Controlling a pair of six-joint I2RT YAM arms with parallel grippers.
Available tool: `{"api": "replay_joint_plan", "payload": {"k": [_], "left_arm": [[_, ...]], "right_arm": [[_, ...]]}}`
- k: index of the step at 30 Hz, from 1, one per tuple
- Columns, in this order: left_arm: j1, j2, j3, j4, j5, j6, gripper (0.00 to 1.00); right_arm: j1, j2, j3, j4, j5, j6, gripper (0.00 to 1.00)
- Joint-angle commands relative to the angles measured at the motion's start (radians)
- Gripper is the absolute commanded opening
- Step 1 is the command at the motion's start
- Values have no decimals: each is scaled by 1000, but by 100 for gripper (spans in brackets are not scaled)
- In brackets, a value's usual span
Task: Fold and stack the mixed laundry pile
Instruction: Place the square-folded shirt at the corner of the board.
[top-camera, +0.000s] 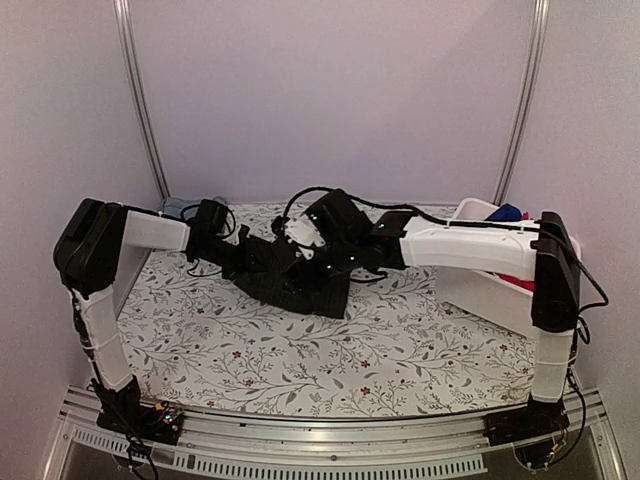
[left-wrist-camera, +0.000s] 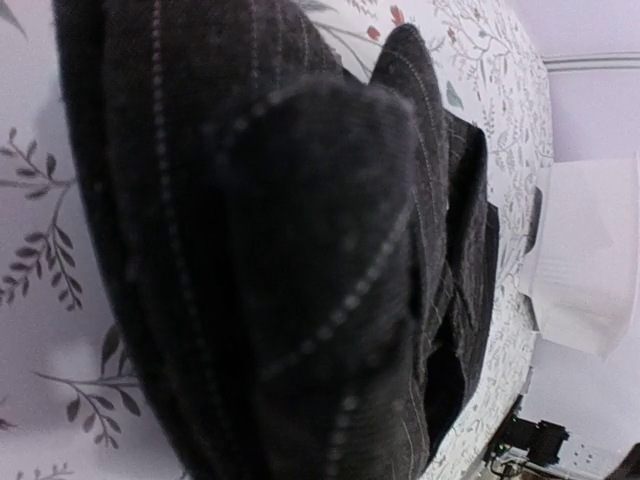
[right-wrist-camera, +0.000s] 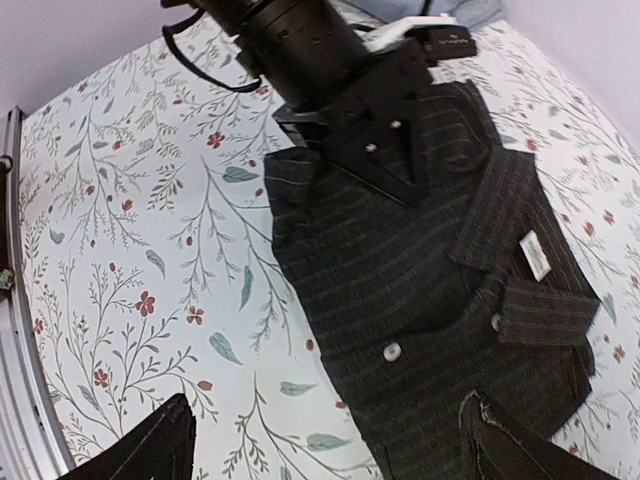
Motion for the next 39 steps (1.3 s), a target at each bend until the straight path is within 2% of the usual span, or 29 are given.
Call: {"api": "replay_joint_plan", "payload": {"k": [1,6,11,16,21,25,31,39], "left_arm": [[19,77,217,-249,-182,201,0],[64,169,447,-378,-289,273,0],[90,274,714,-487,-374,363,0],[133,401,1030,-648,-451,440,0],[213,499,1258,-778,-415,465,0],[263,413,1185,-726,-428,505,0],[316,371,1194,-708,-368,567,0],[362,326,1208,-665,-281,600,0]], "right_arm": [[-72,-213,-160,72,-16,89,93],[-131,-348,-308,77,-20,97,95],[-156,-415,-379,80,-19,68,96],[-179,-415,-374,79,-30,61,96],[-206,-347,-296,63,-39,61,97],[-215,-282,-221,60,-76,61,97],[-218,-167,-104,30,-113,19,97],[-225,-125,-55,6,-127,7,97]]}}
